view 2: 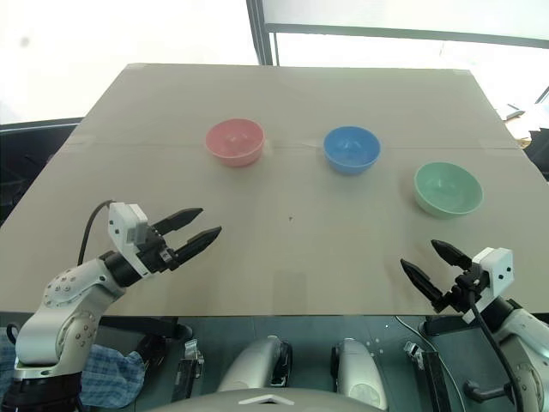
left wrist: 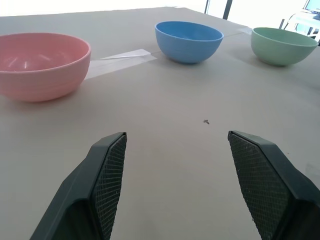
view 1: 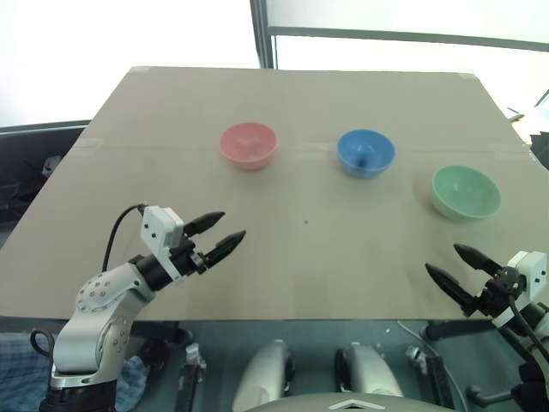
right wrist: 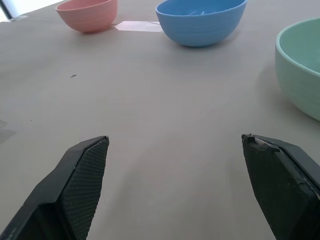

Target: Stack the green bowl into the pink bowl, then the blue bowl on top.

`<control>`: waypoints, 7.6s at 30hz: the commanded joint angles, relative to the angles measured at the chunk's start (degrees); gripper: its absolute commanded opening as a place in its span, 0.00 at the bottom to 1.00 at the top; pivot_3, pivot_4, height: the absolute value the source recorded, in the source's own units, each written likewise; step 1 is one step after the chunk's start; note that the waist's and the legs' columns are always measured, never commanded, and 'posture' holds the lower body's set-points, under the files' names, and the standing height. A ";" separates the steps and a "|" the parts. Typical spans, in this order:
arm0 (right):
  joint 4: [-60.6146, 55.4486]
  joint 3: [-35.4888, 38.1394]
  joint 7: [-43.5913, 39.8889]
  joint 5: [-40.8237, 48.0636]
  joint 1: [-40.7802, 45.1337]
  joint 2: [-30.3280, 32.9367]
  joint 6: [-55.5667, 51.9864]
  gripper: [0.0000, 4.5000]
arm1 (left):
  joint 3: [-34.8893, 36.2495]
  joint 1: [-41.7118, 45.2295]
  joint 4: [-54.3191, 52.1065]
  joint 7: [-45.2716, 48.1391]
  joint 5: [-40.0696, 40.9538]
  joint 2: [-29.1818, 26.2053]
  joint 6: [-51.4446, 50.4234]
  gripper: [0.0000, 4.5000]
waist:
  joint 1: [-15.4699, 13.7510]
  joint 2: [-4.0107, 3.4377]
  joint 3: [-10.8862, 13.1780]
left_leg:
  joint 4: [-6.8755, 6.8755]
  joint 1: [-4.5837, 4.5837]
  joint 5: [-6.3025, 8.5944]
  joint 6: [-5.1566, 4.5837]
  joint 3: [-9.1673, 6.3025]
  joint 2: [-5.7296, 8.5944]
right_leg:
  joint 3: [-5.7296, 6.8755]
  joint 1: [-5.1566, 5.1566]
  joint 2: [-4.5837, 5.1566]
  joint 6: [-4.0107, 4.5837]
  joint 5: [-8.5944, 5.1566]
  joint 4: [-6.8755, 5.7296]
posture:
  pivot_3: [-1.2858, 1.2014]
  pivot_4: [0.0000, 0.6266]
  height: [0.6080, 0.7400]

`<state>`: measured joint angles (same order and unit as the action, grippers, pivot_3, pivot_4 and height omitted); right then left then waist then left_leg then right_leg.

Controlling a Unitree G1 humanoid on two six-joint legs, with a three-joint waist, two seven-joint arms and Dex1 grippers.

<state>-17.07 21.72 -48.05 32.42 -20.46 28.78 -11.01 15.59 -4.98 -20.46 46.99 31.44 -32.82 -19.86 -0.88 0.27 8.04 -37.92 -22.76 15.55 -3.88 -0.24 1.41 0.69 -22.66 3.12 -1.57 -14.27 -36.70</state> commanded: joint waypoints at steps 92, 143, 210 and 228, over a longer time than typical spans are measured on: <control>-26.41 -3.98 11.15 7.09 7.04 6.97 -11.35 1.00 | -34.13 63.48 63.22 22.87 -41.88 1.17 41.90 0.02 | 0.03 0.54 0.21 | -0.55 -0.19 -0.01 -0.10 0.03 0.05 | 0.09 0.03 -0.31 -0.28 0.13 -0.31 | 0.52 0.24 1.00; 12.96 -15.33 5.15 -16.86 34.63 22.94 -14.73 1.00 | -0.17 29.51 17.81 28.02 1.91 -13.80 -5.12 0.98 | -0.01 0.41 0.24 | -0.71 -0.01 -0.12 0.12 0.08 -0.08 | 0.00 0.16 -0.30 -0.23 0.11 -0.41 | 0.52 0.24 1.00; 8.76 -56.79 -12.43 -38.92 74.13 -5.03 -14.35 0.41 | 17.49 5.51 17.25 27.29 5.77 -19.94 2.26 1.00 | 1.71 0.33 0.23 | -0.25 -0.16 -0.12 0.20 0.03 0.08 | 0.03 -0.27 -0.05 -0.19 0.13 -0.25 | 0.52 0.24 1.00; 15.21 -40.53 -11.14 -33.69 79.27 0.49 -20.25 0.98 | 14.70 6.49 14.78 24.56 7.76 -17.55 1.35 1.00 | 1.77 0.32 0.23 | -0.16 -0.13 -0.11 0.23 0.03 0.08 | 0.03 -0.27 -0.04 -0.19 0.13 -0.21 | 0.52 0.24 1.00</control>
<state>-3.50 -21.61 -59.65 -1.64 57.78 28.26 -31.08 30.47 0.83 -3.98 72.05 38.01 -50.52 -18.43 0.89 0.59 8.27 -38.06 -22.89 15.44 -3.65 -0.22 1.49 0.71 -22.93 3.08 -1.75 -14.14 -36.90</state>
